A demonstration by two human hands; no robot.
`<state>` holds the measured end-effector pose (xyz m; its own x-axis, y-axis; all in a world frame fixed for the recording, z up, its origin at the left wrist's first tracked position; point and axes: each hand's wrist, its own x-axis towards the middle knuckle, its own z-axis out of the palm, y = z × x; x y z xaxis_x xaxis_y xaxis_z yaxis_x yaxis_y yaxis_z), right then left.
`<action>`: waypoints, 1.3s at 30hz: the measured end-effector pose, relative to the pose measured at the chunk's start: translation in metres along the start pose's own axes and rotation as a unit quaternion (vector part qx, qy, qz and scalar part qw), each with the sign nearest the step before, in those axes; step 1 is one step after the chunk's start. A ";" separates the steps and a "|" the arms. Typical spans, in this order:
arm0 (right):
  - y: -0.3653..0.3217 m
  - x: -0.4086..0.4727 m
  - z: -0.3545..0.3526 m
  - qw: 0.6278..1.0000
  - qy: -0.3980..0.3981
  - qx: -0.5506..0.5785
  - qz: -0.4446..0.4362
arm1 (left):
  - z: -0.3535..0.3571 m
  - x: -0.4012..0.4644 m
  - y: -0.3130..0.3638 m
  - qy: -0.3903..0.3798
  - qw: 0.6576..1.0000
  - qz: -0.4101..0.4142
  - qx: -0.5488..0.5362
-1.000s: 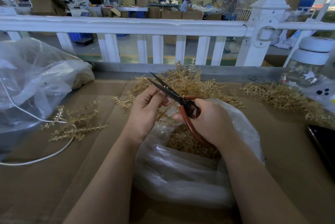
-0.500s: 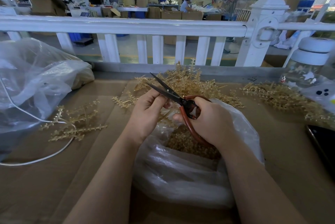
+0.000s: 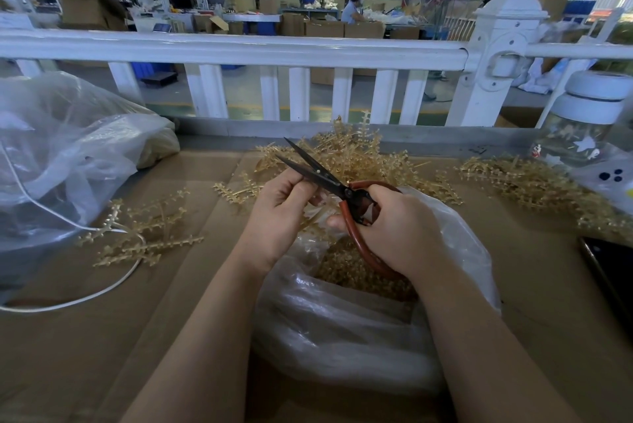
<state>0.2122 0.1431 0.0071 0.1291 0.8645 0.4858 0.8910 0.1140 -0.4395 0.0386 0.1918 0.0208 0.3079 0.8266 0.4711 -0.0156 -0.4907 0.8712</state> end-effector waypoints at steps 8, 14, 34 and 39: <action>0.000 0.000 0.001 1.000 -0.003 0.009 0.003 | -0.001 0.000 -0.001 0.001 1.000 0.000 -0.012; -0.001 0.000 0.000 1.000 -0.011 0.019 0.009 | -0.001 0.000 -0.002 -0.010 1.000 0.009 -0.019; -0.012 0.005 -0.012 0.911 -0.083 0.382 0.132 | -0.004 -0.001 0.002 -0.008 0.994 -0.087 -0.069; -0.008 0.007 -0.016 0.867 -0.038 0.467 0.172 | -0.008 0.000 0.001 0.006 0.981 -0.145 -0.125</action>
<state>0.2132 0.1400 0.0264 0.2562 0.9519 0.1682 0.0606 0.1579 -0.9856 0.0313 0.1935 0.0231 0.3233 0.9254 0.1978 -0.1628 -0.1515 0.9750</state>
